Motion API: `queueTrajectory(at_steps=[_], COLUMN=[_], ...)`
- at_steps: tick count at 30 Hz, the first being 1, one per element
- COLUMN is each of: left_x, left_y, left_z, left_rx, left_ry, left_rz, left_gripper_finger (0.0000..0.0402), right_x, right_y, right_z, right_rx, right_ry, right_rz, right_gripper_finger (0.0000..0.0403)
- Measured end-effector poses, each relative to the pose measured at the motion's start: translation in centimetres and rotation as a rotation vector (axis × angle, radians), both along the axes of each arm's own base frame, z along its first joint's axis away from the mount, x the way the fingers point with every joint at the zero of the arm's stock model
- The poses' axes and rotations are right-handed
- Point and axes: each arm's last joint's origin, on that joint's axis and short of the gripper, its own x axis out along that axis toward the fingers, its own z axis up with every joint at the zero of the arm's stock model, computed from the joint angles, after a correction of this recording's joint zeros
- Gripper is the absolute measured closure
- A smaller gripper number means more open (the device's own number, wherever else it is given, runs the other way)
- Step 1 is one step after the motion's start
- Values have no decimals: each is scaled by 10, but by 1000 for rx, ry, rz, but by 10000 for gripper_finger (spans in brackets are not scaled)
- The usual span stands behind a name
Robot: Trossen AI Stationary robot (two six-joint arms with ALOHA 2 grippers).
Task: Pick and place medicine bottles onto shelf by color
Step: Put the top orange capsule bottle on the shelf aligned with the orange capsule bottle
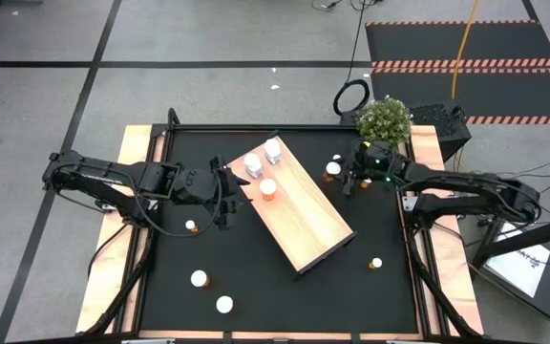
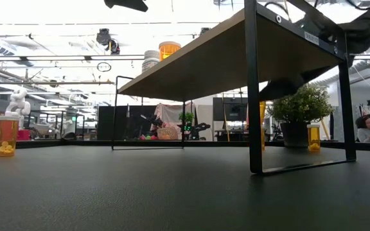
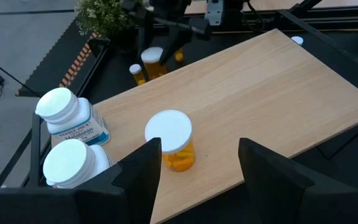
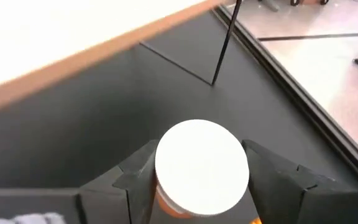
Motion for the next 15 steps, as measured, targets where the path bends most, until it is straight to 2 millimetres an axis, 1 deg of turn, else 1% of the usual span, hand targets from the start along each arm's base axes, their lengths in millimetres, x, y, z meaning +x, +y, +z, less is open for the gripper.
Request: queueTrajectory(at_steps=[5,10,12,15], left_x=[0,0,0,0], left_y=[0,0,0,0], left_z=[0,0,0,0], left_rx=[-5,-7,-7,-7], left_ry=[-1,-2,-2,-2], left_rz=[3,3,4,3], left_gripper_finger=[188,188,188,188], right_x=[-8,-15,-15,-11], right_y=[8,17,19,21], right_z=[17,31,37,55], right_rx=[-8,-14,-8,6], right_ry=[-83,-162,-163,-163], right_rz=[-1,10,20,30], right_gripper_finger=[185,193,194,193])
